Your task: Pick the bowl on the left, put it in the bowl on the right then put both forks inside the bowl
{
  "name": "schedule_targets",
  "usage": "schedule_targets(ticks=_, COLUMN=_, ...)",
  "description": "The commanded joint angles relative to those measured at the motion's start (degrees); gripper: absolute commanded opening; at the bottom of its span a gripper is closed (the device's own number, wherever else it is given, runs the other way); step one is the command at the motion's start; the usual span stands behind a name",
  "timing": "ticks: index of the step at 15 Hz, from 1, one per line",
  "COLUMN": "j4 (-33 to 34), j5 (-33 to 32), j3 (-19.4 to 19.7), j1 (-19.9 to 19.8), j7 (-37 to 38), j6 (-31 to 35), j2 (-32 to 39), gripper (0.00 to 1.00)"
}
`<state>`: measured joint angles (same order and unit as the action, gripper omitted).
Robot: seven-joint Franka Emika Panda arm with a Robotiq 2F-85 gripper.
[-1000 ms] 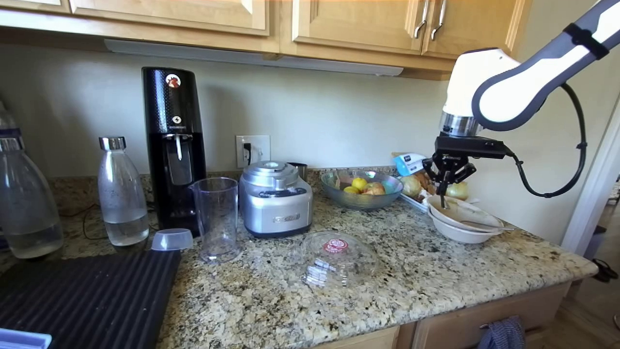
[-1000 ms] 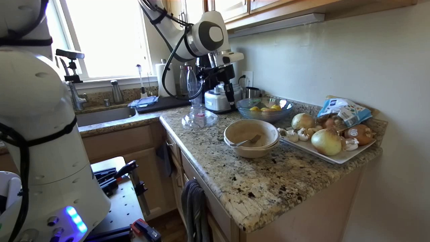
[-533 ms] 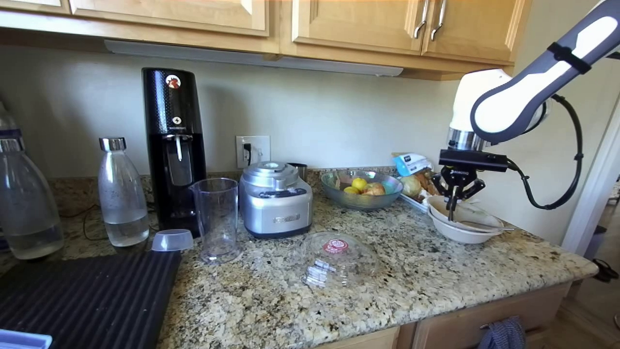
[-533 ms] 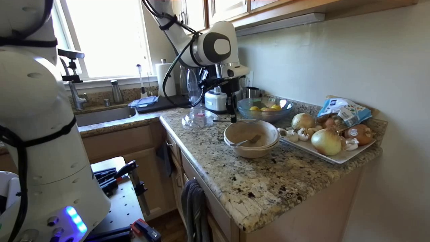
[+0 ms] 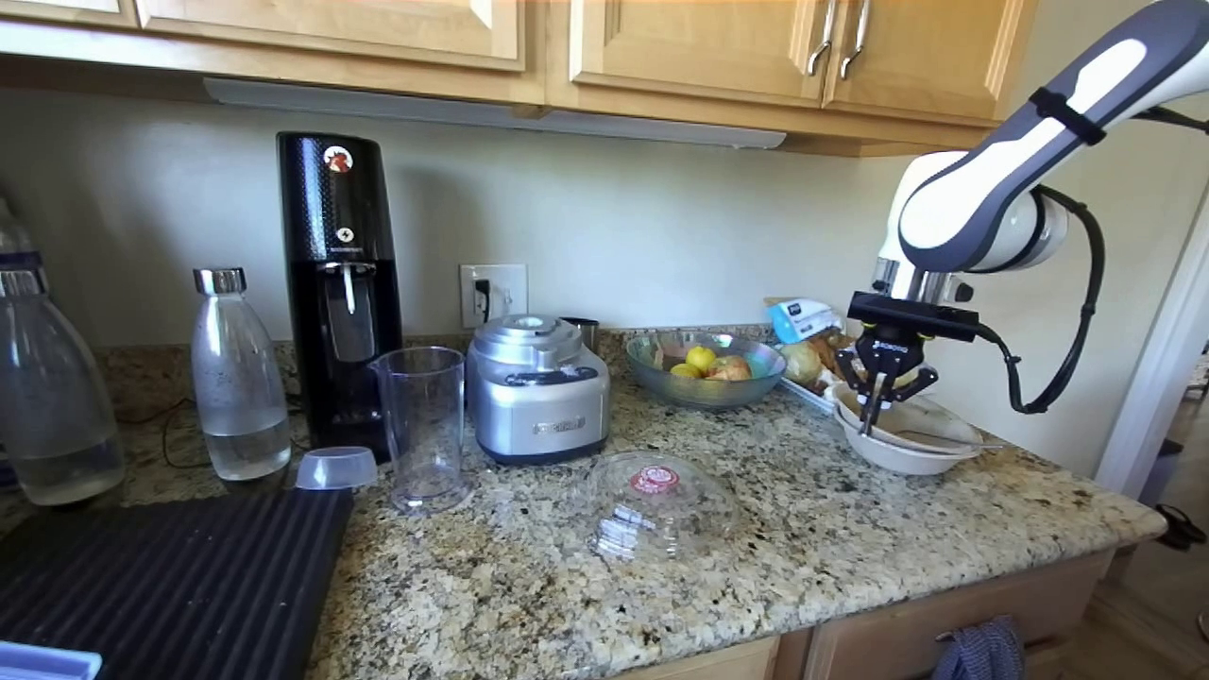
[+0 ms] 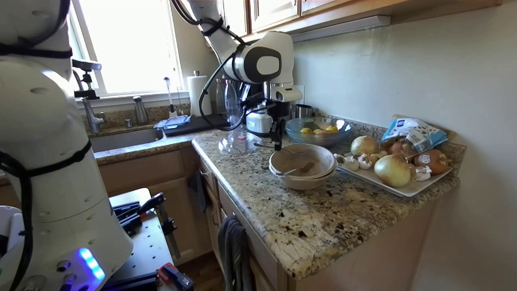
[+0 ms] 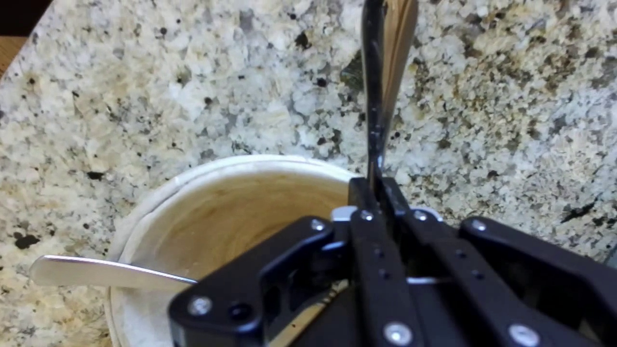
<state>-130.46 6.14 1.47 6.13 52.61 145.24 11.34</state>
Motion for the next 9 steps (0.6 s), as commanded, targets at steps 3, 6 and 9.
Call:
schedule_targets(ticks=3, j4=2.05, j5=6.7, j3=-0.83, j1=-2.59, j7=-5.57, j6=-1.78, j2=-0.84, gripper=0.07)
schedule_targets(ticks=6, j4=3.28, j5=8.54, j3=-0.49, j1=-3.15, j7=-6.91, j6=-2.27, j2=-0.76, gripper=0.07)
schedule_targets(ticks=9, j4=2.02, j5=8.3, j3=-0.12, j1=-3.16, j7=-6.34, j6=-2.28, j2=-3.09, gripper=0.07)
